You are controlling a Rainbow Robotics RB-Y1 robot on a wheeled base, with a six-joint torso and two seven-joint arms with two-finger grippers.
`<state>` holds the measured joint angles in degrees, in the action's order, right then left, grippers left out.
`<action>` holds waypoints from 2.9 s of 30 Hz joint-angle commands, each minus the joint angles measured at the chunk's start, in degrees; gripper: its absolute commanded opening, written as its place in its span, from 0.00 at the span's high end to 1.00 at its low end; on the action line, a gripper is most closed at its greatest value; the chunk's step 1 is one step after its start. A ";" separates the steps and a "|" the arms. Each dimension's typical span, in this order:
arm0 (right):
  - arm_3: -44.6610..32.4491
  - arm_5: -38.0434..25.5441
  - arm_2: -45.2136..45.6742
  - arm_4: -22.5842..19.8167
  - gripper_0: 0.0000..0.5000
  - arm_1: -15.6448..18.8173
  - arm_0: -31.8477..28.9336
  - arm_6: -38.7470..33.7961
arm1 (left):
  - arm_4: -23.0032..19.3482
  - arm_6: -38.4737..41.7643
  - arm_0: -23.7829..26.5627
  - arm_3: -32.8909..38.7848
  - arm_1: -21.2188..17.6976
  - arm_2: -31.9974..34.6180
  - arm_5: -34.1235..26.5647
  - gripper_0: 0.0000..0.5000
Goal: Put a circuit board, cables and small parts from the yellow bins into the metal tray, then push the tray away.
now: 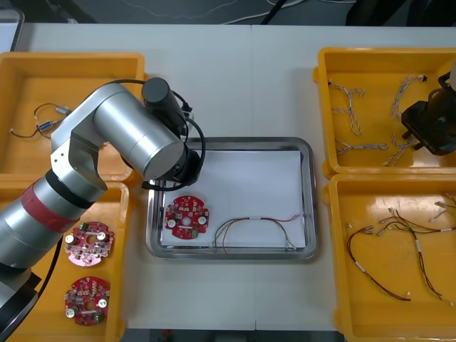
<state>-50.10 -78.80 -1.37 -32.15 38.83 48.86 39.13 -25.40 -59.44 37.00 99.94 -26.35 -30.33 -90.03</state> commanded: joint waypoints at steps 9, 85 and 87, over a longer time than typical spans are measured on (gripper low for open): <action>-1.58 -0.13 1.99 -0.81 1.00 -0.16 2.47 1.92 | 0.18 6.44 0.88 -0.01 1.13 -1.04 1.00 1.00; -64.24 -30.54 -15.41 -15.93 1.00 0.37 -2.72 76.36 | -12.30 -22.74 -3.69 -2.29 -15.31 35.52 -4.89 0.00; -64.59 -29.57 -17.08 -16.19 1.00 0.20 -2.72 76.01 | -12.30 -24.67 -3.69 -3.61 -15.57 36.31 -4.36 0.00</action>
<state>-112.57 -109.69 -15.15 -47.50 39.30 46.33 112.98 -38.32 -74.71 33.84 97.68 -39.12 2.92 -95.67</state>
